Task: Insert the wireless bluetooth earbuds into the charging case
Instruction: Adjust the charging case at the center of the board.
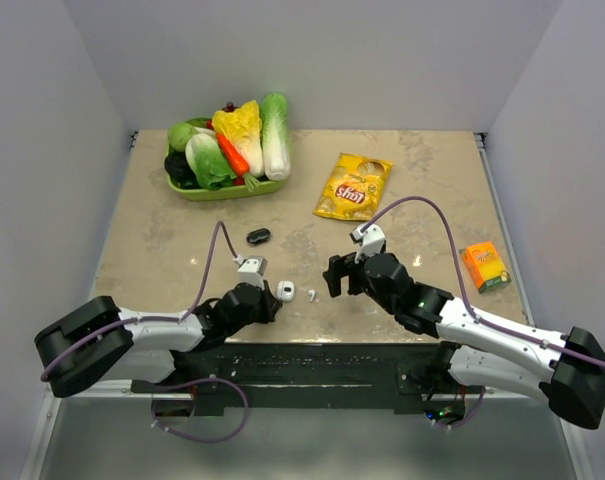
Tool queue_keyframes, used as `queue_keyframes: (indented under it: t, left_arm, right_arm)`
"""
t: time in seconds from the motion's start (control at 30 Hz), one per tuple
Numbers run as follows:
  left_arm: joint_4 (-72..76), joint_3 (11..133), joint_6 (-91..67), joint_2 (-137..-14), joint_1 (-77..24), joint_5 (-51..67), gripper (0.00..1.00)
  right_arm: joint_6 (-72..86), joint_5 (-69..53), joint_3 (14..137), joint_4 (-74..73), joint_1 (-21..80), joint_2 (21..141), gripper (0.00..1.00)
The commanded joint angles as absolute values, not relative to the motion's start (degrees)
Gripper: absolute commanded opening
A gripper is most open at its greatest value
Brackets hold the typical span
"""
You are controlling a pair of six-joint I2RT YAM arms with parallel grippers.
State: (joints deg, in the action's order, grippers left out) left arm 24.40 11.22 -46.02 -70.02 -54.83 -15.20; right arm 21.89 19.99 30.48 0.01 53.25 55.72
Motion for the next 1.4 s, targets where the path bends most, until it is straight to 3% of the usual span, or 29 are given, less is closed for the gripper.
queue_keyframes:
  t: [0.0,0.93,1.03,1.1,1.37]
  left_arm:
    - [23.0,13.4,-46.7,-72.6,-54.8,-17.6,0.0]
    - [26.9,25.5,-40.7,-87.3,-46.0,-14.3,0.04]
    - [25.3,24.9,-40.6,-85.4,-43.2,-15.6,0.17]
    - [23.4,24.6,-39.3,-83.4,-42.5,-18.0,0.35]
    - [20.0,26.8,-27.4,-75.6,-47.3,-19.2,0.71]
  right_arm:
    - [22.4,21.3,30.8,-1.1,53.4,54.2,0.92]
    - [22.5,21.9,30.5,-2.5,53.4,53.7,0.93]
    - [22.5,22.0,30.5,-2.6,53.4,53.7,0.93]
    - [22.4,22.1,30.5,-2.5,53.4,53.7,0.93]
    - [22.1,22.1,30.2,-1.4,53.5,53.9,0.94]
